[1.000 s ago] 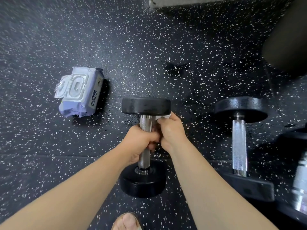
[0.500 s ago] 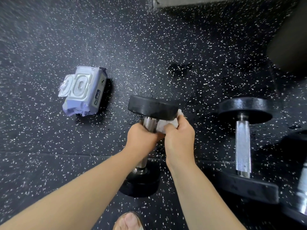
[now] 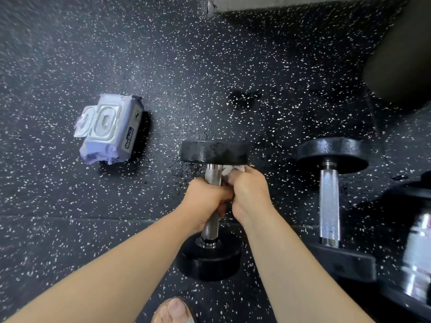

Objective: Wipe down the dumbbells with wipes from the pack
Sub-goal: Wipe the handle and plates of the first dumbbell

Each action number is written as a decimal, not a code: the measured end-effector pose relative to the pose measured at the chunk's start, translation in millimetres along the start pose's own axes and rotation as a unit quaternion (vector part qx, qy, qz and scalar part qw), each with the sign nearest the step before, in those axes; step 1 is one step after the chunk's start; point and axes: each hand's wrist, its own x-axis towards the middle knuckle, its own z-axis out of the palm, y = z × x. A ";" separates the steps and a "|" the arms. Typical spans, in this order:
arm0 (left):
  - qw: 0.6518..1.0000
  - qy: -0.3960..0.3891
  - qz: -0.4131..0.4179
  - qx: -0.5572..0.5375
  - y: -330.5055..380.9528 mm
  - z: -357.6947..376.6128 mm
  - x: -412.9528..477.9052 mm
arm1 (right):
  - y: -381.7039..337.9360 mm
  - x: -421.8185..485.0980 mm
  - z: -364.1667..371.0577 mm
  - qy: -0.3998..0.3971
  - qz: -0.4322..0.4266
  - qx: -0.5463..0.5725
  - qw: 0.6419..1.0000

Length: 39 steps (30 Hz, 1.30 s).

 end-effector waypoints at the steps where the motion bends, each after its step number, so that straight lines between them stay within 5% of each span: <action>1: 1.000 0.000 -0.001 -0.003 0.3 0.5 -0.6 | 1.5 -6.3 -0.8 0.005 -0.019 -0.008 1.000; 5: 1.000 0.001 -0.009 -0.009 0.5 0.2 -1.8 | 3.3 -14.4 3.5 0.033 -0.064 -0.039 0.997; 9: 1.000 -0.018 -0.006 -0.003 -1.8 -1.5 -3.1 | -3.7 8.3 10.8 0.045 0.020 -0.023 0.999; 13: 0.998 -0.053 -0.018 0.016 -1.9 -5.1 -0.3 | 2.2 24.8 1.2 0.008 0.013 0.027 1.000; 19: 0.982 0.016 0.092 0.166 -1.7 -8.8 -9.0 | 12.0 16.5 -10.7 -0.008 -0.057 0.072 0.996; 28: 0.991 0.066 0.058 0.106 -1.8 -10.4 -4.1 | 3.9 -26.8 -37.6 0.099 -0.215 -0.193 0.952; 35: 0.989 0.093 0.053 0.103 0.3 -2.5 -3.0 | -21.4 -40.3 -19.5 0.208 -0.307 -0.445 0.815; 39: 0.984 0.098 0.084 0.122 -3.0 0.3 -6.2 | -10.7 -40.3 -4.0 0.184 -0.322 -0.386 0.845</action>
